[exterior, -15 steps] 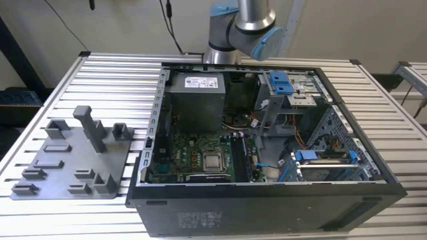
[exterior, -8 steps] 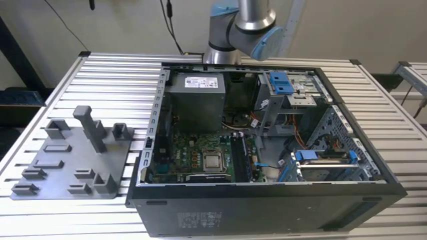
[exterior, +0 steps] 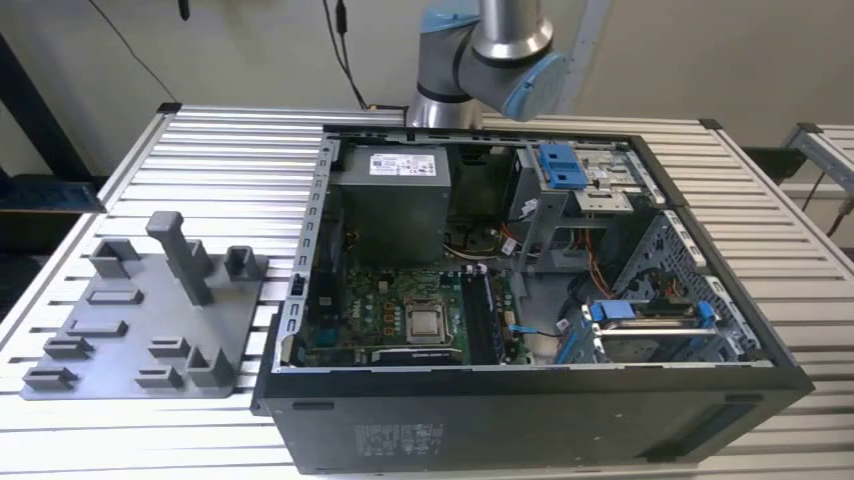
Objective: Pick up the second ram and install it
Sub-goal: 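Pick up the second ram and move it above second insertion slot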
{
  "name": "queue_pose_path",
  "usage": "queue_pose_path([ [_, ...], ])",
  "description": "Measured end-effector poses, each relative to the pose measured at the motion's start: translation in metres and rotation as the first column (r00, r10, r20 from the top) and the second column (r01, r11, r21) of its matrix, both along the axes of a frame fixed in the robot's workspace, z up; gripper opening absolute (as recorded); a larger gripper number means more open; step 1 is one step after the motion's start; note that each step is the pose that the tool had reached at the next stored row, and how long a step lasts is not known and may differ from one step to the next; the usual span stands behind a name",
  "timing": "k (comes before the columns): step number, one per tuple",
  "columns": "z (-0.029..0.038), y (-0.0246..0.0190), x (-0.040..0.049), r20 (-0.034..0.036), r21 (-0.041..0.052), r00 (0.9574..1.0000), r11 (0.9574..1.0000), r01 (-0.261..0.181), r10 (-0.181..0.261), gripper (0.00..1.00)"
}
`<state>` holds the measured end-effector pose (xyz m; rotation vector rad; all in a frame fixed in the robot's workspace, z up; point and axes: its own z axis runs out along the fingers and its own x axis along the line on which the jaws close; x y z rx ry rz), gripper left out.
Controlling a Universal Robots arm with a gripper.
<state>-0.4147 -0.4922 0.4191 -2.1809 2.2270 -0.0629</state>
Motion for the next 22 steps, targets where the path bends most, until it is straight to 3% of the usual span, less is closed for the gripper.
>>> queue_pose_path([
  [22, 0.0000, 0.0002, 0.0325, -0.0002, -0.0001, 1.0000, 1.0000, 0.000, 0.000, 0.14],
])
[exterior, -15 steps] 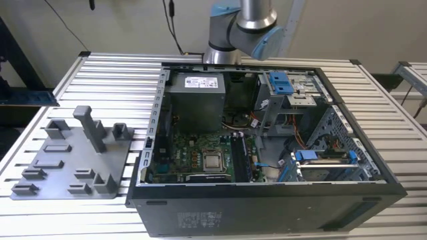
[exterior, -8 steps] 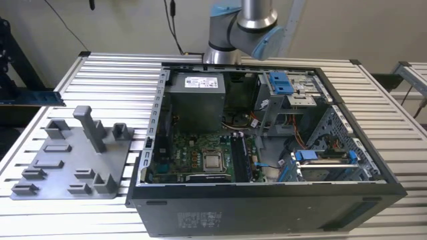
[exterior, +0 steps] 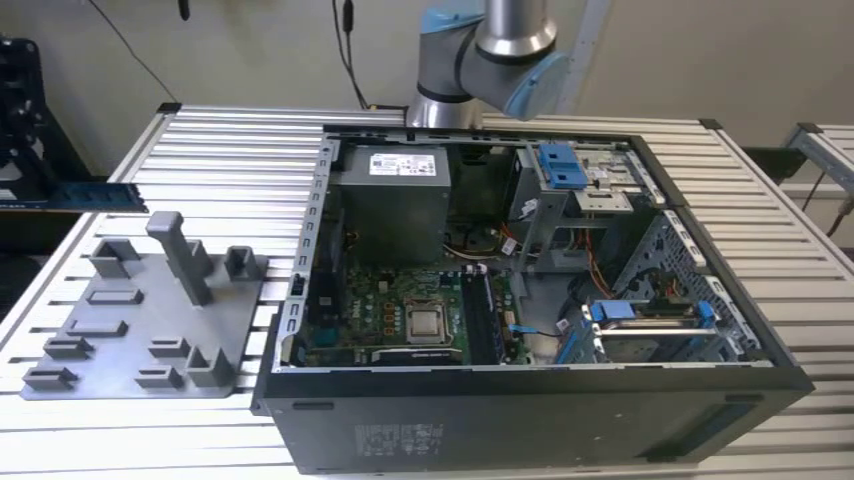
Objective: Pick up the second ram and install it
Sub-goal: 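Pick up the second ram and move it above second insertion slot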
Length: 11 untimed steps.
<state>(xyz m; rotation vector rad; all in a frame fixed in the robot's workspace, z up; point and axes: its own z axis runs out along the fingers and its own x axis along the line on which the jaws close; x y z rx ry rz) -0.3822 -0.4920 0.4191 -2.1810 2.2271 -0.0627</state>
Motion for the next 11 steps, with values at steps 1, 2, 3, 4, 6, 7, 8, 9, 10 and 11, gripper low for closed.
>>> queue_pose_path([
  [1, 0.0000, 0.0000, 0.0021, 0.0000, 0.0001, 1.0000, 1.0000, 0.000, 0.000, 0.14],
  [2, 0.0000, 0.0000, 0.0043, -0.0001, 0.0000, 1.0000, 1.0000, 0.000, 0.000, 0.14],
  [3, 0.0000, 0.0000, 0.0063, 0.0000, 0.0001, 1.0000, 1.0000, 0.000, 0.000, 0.14],
  [4, 0.0000, 0.0000, 0.0083, 0.0000, 0.0001, 1.0000, 1.0000, 0.000, 0.000, 0.14],
  [6, 0.0000, 0.0000, 0.0119, 0.0000, 0.0000, 1.0000, 1.0000, 0.000, 0.000, 0.14],
  [7, 0.0000, 0.0000, 0.0137, 0.0000, 0.0001, 1.0000, 1.0000, 0.000, 0.000, 0.14],
  [8, -0.0001, 0.0000, 0.0155, 0.0001, 0.0001, 1.0000, 1.0000, 0.000, 0.000, 0.14],
  [9, 0.0000, 0.0000, 0.0170, 0.0000, 0.0001, 1.0000, 1.0000, 0.000, 0.000, 0.14],
  [10, 0.0000, 0.0000, 0.0186, -0.0001, 0.0000, 1.0000, 1.0000, 0.000, 0.000, 0.14],
  [11, 0.0000, 0.0000, 0.0199, -0.0001, 0.0000, 1.0000, 1.0000, 0.000, 0.000, 0.14],
])
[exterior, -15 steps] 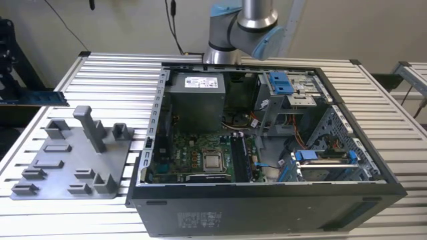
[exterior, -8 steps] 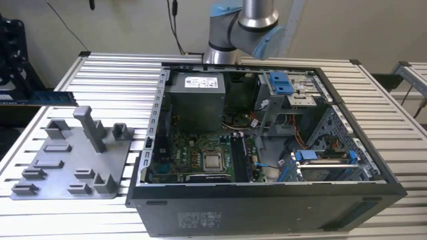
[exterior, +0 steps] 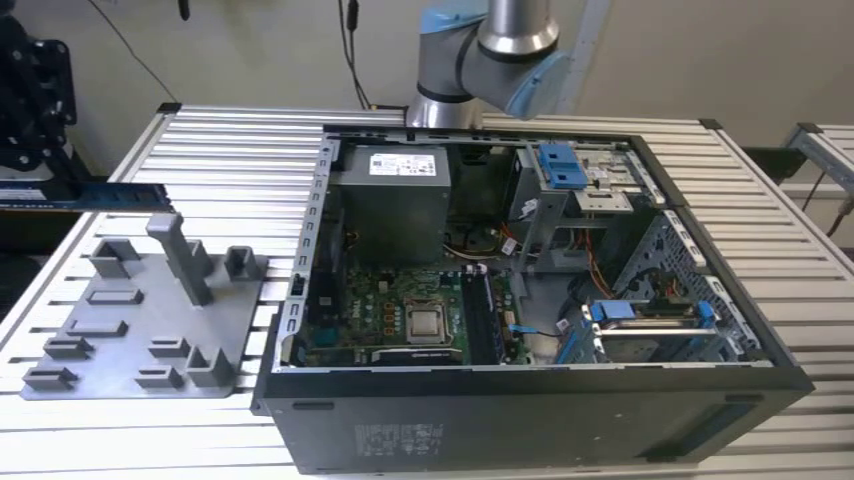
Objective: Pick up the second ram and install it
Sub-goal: 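Pick up the second ram and move it above second insertion slot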
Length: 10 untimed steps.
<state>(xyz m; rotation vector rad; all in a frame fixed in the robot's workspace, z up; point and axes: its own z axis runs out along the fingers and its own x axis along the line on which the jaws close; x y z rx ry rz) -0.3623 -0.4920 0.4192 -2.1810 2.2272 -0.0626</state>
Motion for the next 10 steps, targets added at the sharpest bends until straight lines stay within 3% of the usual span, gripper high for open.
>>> queue_pose_path([
  [10, 0.0000, 0.0000, 0.0132, 0.0001, 0.0000, 1.0000, 1.0000, 0.000, 0.000, 0.14],
])
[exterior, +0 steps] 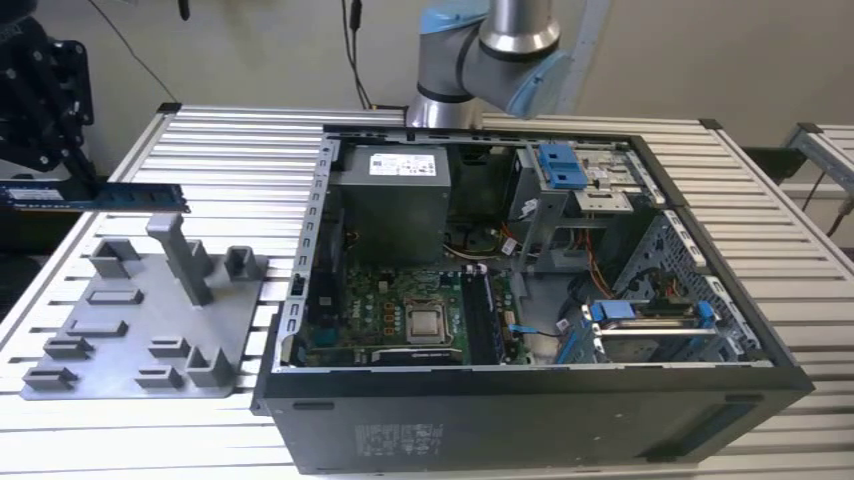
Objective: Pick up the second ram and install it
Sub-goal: 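Pick up the second ram and move it above second insertion slot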
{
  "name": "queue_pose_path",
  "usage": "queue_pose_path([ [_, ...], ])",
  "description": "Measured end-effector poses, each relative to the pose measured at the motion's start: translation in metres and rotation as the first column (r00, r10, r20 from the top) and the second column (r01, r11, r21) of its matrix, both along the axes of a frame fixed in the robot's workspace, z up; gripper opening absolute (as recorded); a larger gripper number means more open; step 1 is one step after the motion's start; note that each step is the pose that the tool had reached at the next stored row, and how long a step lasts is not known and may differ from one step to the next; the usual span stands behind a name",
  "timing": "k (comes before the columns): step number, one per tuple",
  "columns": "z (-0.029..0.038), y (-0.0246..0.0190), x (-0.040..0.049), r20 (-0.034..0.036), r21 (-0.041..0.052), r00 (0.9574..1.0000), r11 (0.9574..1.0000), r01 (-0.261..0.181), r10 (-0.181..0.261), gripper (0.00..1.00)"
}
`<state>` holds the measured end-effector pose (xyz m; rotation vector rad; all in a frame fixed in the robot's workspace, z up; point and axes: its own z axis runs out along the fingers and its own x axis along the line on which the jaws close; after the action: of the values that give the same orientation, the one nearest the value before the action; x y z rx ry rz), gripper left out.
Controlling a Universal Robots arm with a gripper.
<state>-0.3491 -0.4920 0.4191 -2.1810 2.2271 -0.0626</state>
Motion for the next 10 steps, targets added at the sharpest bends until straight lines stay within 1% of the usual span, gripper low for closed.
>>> queue_pose_path([
  [10, 0.0000, 0.0000, 0.0160, 0.0000, 0.0000, 1.0000, 1.0000, 0.000, 0.000, 0.14],
])
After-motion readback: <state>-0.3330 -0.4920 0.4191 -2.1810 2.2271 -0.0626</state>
